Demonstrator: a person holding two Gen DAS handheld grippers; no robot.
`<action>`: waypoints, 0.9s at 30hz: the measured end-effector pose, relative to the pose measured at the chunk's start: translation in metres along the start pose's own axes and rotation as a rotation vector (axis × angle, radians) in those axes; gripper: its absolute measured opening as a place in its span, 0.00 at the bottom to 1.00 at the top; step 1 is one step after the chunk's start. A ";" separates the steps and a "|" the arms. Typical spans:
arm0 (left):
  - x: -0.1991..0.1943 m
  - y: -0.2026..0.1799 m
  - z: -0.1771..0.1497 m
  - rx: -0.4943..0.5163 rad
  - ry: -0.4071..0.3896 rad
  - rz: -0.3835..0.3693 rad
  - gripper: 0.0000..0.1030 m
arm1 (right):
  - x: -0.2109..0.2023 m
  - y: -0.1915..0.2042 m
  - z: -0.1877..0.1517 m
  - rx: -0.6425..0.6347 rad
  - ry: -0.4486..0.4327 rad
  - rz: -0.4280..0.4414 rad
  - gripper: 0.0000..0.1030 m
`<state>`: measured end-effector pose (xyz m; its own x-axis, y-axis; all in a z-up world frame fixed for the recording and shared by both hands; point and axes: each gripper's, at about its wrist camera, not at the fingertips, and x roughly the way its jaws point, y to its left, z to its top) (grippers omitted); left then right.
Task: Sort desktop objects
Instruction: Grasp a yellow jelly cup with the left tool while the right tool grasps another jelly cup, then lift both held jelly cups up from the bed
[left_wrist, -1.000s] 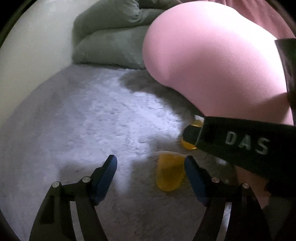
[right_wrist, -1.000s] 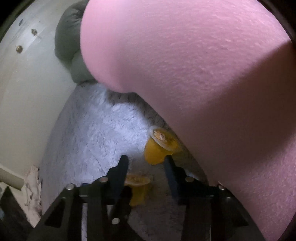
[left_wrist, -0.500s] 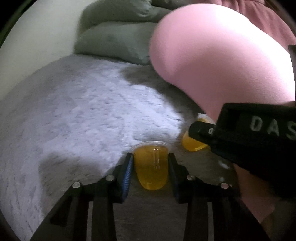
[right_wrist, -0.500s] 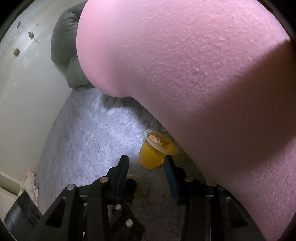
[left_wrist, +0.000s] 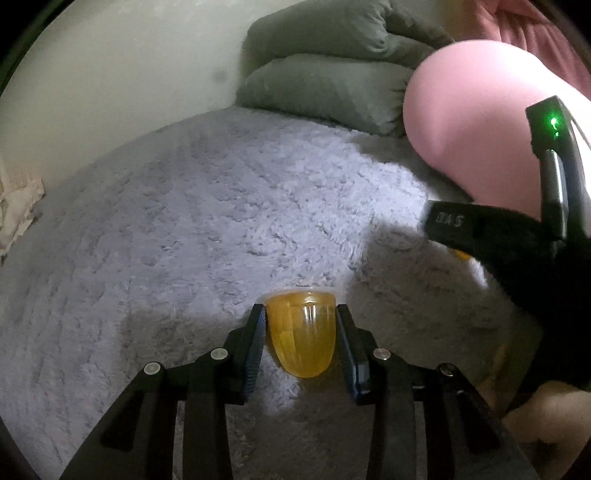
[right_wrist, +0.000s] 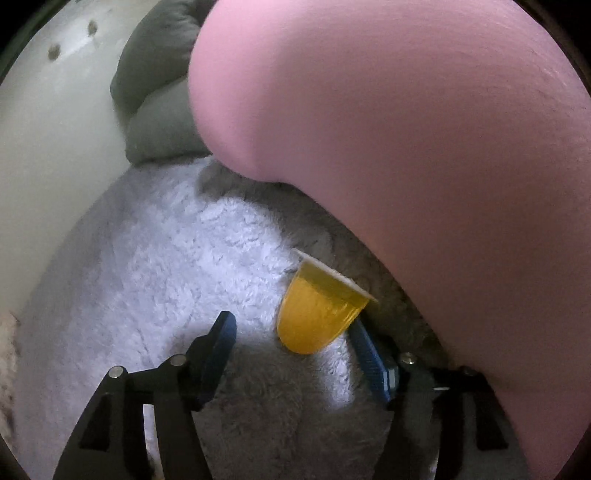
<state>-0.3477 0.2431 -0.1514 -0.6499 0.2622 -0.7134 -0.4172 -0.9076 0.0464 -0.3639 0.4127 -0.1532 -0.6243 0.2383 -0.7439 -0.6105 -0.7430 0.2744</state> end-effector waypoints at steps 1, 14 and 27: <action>0.001 -0.001 0.001 0.002 0.000 0.002 0.36 | -0.001 -0.005 0.000 0.031 -0.012 -0.026 0.32; -0.014 0.069 0.002 -0.196 -0.046 0.060 0.36 | -0.024 0.032 0.001 -0.019 0.212 0.454 0.31; -0.118 0.175 -0.024 -0.490 -0.098 0.294 0.36 | -0.117 0.149 -0.044 -0.319 0.315 1.010 0.10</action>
<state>-0.3290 0.0460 -0.0759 -0.7594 -0.0164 -0.6505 0.1175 -0.9867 -0.1123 -0.3602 0.2469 -0.0521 -0.5851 -0.7053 -0.4003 0.2926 -0.6439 0.7069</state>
